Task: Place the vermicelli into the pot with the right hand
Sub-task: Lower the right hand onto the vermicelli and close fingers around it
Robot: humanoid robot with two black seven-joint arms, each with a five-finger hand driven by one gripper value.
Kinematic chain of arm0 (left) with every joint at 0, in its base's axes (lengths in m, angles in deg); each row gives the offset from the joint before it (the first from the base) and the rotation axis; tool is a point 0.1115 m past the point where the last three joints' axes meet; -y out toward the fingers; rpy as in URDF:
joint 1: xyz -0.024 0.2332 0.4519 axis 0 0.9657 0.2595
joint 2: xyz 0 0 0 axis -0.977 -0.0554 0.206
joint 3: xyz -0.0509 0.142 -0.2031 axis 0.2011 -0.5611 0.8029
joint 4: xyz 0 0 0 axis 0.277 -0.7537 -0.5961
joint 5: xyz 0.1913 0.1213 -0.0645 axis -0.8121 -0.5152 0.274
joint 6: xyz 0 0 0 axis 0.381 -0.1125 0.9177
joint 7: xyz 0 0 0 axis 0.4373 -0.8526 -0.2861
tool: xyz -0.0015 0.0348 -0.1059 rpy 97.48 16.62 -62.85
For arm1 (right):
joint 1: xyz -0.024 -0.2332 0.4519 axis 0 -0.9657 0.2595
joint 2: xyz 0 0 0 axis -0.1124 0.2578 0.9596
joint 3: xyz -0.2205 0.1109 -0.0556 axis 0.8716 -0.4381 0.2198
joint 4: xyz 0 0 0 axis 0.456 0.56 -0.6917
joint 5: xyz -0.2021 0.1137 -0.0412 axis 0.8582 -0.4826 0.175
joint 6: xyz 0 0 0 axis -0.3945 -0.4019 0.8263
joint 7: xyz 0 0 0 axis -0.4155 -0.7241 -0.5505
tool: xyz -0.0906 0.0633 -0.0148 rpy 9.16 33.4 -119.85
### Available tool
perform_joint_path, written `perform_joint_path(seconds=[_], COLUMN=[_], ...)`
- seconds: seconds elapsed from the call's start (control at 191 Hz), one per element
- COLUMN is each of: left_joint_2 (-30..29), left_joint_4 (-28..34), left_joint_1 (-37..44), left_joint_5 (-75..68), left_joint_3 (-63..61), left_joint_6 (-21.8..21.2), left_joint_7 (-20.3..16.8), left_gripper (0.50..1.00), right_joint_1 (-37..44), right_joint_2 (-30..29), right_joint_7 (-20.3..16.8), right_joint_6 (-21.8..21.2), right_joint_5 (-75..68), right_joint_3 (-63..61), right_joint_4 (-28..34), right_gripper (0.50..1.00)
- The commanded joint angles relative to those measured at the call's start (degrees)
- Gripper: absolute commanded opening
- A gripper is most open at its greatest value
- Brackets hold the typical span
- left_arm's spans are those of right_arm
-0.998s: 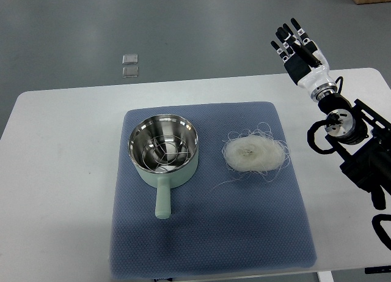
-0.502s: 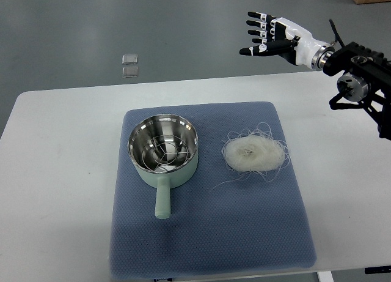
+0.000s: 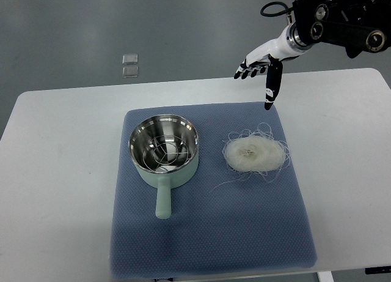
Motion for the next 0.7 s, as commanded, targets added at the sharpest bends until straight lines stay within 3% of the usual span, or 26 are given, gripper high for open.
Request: perform_joint_path(seconds=[0.0, 0.23, 0.695], left_joint_2=[0.0, 0.0, 0.0], left_joint_4=[0.0, 0.0, 0.5], left_joint_1=[0.0, 0.0, 0.0], left_joint_5=[0.0, 0.1, 0.0], left_joint_3=[0.0, 0.0, 0.0], left_joint_6=[0.0, 0.0, 0.0], left_joint_7=[0.0, 0.0, 0.0], left_gripper=[1.0, 1.0, 1.0], right_joint_1=[0.4, -1.9, -10.1], right_joint_2=[-0.5, -0.6, -0.6], right_joint_7=[-2.2, -2.5, -2.5], right_joint_6=[0.4, 1.0, 4.9], right_joint_5=[-1.7, -8.4, -7.1], right_joint_3=[0.4, -0.2, -1.6], right_joint_4=[1.5, 3.6, 3.6], right_gripper=[0.987, 0.987, 0.985])
